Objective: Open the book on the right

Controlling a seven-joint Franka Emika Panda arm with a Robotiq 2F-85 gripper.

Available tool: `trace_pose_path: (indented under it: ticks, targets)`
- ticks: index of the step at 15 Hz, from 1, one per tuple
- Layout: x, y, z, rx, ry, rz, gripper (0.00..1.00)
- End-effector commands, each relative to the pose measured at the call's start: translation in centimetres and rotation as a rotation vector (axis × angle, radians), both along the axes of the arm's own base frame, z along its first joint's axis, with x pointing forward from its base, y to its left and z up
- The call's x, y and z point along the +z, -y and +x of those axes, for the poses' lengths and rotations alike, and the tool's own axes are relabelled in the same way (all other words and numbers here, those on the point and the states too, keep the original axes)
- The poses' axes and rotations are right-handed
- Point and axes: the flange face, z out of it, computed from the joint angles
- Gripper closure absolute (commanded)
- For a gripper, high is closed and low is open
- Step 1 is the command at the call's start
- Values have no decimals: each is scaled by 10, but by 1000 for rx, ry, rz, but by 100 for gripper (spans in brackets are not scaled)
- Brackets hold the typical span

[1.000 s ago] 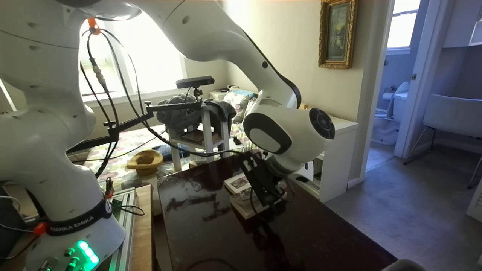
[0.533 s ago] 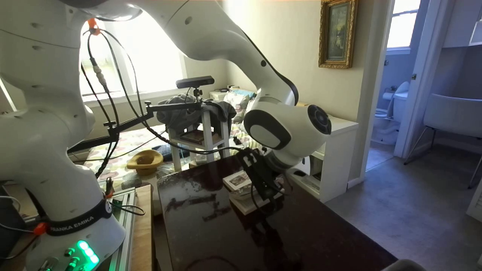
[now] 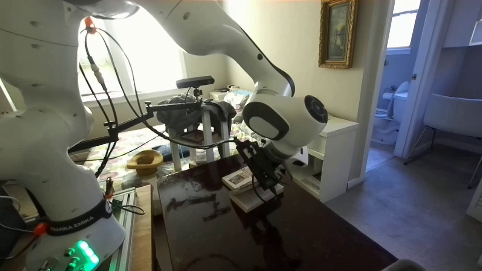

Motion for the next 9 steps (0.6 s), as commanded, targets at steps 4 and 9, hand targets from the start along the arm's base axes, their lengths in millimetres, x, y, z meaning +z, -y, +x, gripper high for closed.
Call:
trace_pose_path:
  ticks: [4,9]
  targets:
    - [21,-32,1,54,31,13,0]
    - [21,-55,0,107,30,3,0]
